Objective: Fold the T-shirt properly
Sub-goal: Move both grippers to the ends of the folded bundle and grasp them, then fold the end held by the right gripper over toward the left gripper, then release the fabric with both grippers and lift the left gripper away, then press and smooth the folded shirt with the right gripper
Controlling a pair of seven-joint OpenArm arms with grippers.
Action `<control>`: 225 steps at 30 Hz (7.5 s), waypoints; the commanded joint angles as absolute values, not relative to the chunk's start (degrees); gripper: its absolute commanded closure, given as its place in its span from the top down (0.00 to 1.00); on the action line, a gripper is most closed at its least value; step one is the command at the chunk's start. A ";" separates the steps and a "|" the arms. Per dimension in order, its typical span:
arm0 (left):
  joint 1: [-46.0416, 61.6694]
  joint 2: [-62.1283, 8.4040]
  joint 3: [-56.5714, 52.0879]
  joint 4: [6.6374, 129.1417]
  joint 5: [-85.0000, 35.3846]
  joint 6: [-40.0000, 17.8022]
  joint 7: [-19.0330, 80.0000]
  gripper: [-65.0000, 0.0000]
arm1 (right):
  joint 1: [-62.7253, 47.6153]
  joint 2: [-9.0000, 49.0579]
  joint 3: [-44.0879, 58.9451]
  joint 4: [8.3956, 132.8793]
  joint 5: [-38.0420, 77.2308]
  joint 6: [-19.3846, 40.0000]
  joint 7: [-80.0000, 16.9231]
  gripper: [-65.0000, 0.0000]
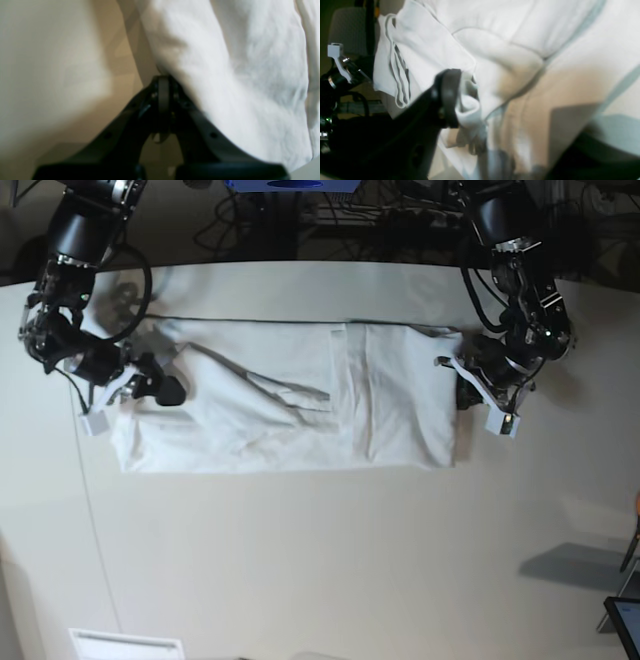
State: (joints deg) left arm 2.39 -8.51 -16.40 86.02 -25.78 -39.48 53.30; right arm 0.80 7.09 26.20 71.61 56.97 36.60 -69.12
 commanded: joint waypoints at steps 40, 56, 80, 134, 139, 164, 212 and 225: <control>-8.04 -3.21 -1.27 81.63 -25.45 -34.68 57.98 0.00 | 0.75 15.08 13.93 103.96 43.65 12.44 -67.12 0.01; -9.71 -2.51 -0.57 81.36 -25.10 -34.68 58.15 0.00 | 2.24 20.09 -0.75 108.62 41.27 -0.75 -62.11 0.01; -10.86 -3.03 2.77 78.73 -25.10 -34.68 58.15 0.00 | 3.21 18.51 -10.59 114.77 14.46 -8.57 -59.30 0.00; -14.29 0.22 4.18 76.53 -25.54 -34.77 58.15 0.00 | 2.68 0.31 -44.35 98.95 -24.84 -17.36 -58.24 0.01; -14.29 0.40 4.18 76.53 -25.54 -34.77 58.15 0.00 | 2.68 0.31 -46.81 97.45 -24.84 -17.45 -57.80 0.01; -12.79 -4.53 3.47 77.23 -25.54 -34.95 58.15 0.00 | 3.21 -5.41 -51.30 102.46 -24.66 -17.45 -55.96 0.60; 11.12 -14.29 -26.59 107.82 -25.36 -35.74 62.37 0.00 | 11.38 -2.95 -32.75 78.73 8.84 -9.98 -24.75 0.00; 10.42 -14.11 -26.42 107.65 -25.45 -35.74 62.29 0.00 | 9.89 -0.75 -33.80 93.85 8.48 -11.21 -31.69 0.00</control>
